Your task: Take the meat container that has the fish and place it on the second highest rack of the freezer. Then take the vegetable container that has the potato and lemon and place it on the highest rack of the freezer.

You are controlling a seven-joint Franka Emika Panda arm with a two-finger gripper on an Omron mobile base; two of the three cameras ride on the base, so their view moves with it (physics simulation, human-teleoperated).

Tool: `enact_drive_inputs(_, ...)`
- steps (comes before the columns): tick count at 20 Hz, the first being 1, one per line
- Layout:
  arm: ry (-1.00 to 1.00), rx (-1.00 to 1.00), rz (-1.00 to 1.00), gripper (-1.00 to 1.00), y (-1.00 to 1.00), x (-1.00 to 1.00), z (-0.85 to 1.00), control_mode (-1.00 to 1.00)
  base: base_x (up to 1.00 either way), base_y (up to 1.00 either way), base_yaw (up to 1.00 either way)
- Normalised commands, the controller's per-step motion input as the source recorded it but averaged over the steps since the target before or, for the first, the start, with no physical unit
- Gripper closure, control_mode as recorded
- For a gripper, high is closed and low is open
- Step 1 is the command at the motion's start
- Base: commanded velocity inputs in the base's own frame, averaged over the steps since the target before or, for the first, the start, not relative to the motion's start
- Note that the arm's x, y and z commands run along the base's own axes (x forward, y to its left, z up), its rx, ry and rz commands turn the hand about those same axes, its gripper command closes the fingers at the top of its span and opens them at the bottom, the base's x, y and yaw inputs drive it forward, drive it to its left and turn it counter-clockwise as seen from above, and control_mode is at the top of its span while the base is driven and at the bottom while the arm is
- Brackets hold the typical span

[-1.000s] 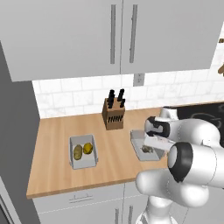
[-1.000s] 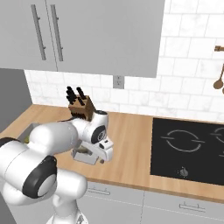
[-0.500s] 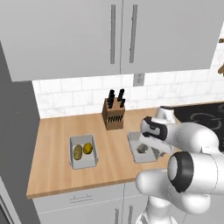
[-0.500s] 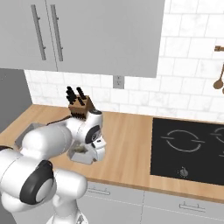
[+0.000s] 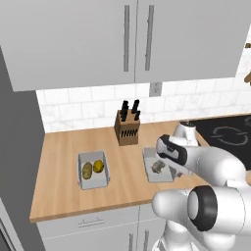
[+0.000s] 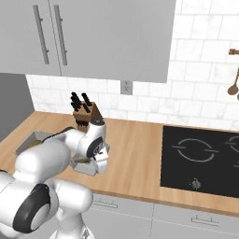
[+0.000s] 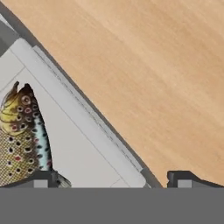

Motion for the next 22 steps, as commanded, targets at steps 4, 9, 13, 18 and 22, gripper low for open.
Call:
enact_drive_inputs(4, 0.03, 0.00, -0.08, -1.00, 0.00, -0.25, 0.00, -1.00, 0.00, 0.00, 0.00)
enact_drive_inputs(9, 0.06, 0.00, 0.00, -1.00, 0.07, -0.08, 0.00, -1.00, 0.00, 0.00, 0.00)
enact_drive_inputs(13, 0.08, -0.02, -0.05, -1.00, 0.30, 0.00, 0.00, -1.00, 0.00, 0.00, 0.00)
enact_drive_inputs(18, 0.10, -0.01, -0.09, -1.00, 0.25, 0.11, -0.03, -1.00, 0.00, 0.00, 0.00)
enact_drive_inputs(22, 0.07, 0.00, -0.13, -1.00, 0.00, 0.16, -0.18, -1.00, 0.00, 0.00, 0.00)
